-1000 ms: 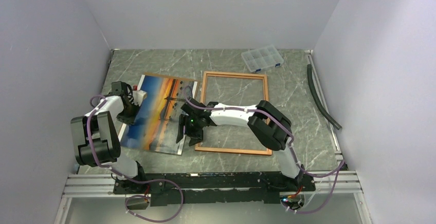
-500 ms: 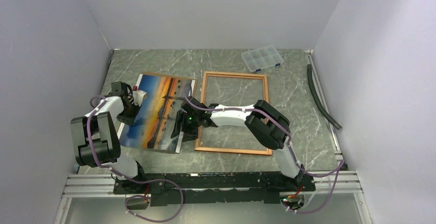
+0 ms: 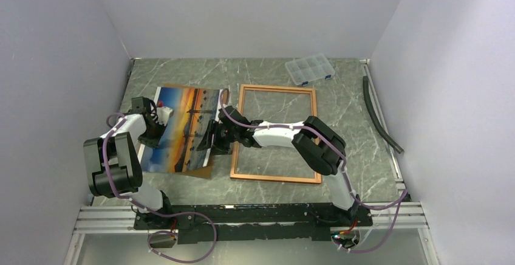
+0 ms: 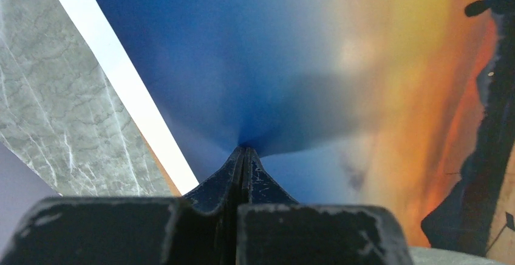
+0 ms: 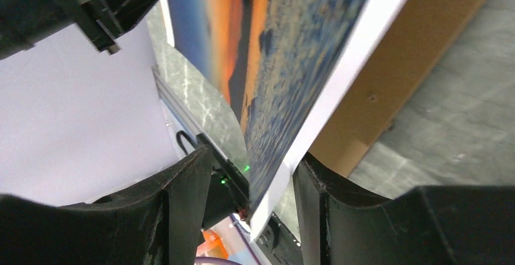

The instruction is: Put the photo into the frame

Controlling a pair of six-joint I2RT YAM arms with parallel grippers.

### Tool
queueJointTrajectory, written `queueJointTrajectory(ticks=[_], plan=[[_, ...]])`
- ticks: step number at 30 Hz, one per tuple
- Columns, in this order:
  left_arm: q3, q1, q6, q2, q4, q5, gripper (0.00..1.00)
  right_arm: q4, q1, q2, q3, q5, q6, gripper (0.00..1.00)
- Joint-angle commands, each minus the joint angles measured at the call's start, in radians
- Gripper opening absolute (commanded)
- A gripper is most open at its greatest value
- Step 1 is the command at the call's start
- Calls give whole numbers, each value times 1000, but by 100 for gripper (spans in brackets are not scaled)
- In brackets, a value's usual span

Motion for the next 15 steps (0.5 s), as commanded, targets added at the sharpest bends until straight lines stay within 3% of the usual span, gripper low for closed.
queueJointTrajectory(ticks=[1, 6, 9, 15], plan=[[-21, -6, -1, 6, 2, 43, 3, 125, 0, -57, -18, -44, 14, 54], [-17, -7, -1, 14, 4, 41, 3, 233, -5, -70, -63, -79, 24, 54], [-10, -6, -2, 16, 0, 40, 3, 172, -12, -52, -30, -75, 10, 52], [33, -5, -7, -8, -43, 45, 3, 100, -22, -39, -17, -59, 14, 25]])
